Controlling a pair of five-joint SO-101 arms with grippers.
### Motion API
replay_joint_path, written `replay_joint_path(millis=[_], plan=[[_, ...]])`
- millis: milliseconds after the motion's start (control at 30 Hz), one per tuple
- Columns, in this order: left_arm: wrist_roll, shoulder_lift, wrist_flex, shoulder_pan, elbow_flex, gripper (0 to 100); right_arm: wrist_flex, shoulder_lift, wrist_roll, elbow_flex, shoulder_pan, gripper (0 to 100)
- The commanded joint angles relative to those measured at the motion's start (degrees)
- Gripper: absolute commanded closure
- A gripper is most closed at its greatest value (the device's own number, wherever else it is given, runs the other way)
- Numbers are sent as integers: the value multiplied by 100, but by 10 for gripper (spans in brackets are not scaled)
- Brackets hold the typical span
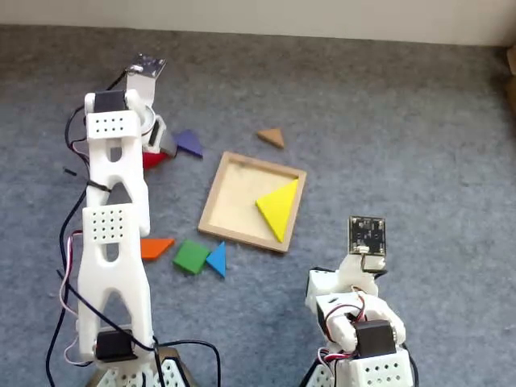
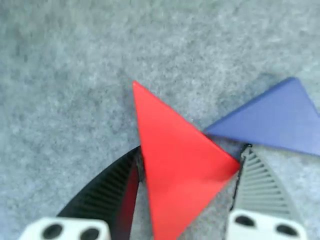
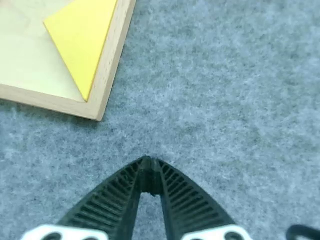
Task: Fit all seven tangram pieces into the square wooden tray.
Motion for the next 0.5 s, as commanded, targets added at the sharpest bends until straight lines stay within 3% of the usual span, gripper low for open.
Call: replay_joint_path(millis=[0, 467], plan=[[-141, -13, 756, -22, -760, 796, -119, -101, 44, 673, 110, 994], [-273, -549, 853, 13, -910, 797, -119, -101, 44, 673, 110, 994]])
